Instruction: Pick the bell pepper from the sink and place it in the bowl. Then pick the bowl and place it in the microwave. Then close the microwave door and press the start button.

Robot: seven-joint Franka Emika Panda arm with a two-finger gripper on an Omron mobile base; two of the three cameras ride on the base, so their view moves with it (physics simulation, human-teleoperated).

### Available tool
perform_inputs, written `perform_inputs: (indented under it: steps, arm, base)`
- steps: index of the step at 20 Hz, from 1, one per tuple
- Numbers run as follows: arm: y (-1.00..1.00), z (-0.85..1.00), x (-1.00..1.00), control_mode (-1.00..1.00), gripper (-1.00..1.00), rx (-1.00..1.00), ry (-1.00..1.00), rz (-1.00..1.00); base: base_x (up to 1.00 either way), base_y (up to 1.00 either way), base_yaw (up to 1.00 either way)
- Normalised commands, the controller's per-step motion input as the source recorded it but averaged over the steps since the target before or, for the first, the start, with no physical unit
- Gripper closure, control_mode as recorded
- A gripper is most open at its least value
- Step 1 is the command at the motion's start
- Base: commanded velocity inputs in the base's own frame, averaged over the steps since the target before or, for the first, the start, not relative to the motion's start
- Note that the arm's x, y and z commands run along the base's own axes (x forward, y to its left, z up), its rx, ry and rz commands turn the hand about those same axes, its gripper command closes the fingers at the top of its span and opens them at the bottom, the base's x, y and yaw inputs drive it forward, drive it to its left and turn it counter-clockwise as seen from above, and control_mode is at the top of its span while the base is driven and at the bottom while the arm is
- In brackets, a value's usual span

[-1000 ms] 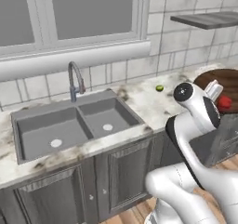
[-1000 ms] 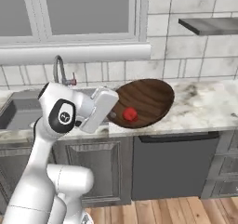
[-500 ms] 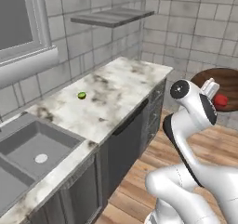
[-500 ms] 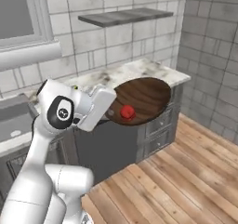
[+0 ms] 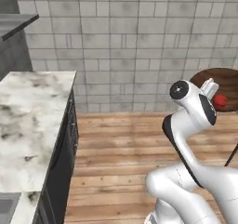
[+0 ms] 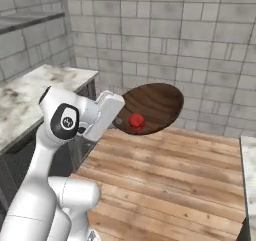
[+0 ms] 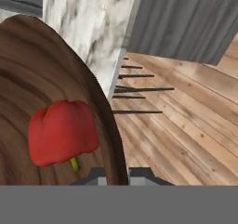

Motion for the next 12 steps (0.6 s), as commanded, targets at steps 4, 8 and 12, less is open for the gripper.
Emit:
perform_inputs:
  steps: [4,8,12]
  arm:
    - [0.0,0.0,0.0,1.0,1.0,0.0,0.0,0.0]
    - [0.0,0.0,0.0,1.0,1.0,0.0,0.0,0.0]
    - [0.0,0.0,0.0,1.0,1.0,0.0,0.0,0.0]
  base:
    - [-0.12,0.0,-0.91]
    - [-0.02,0.0,-0.87]
    - [-0.02,0.14,-0.79]
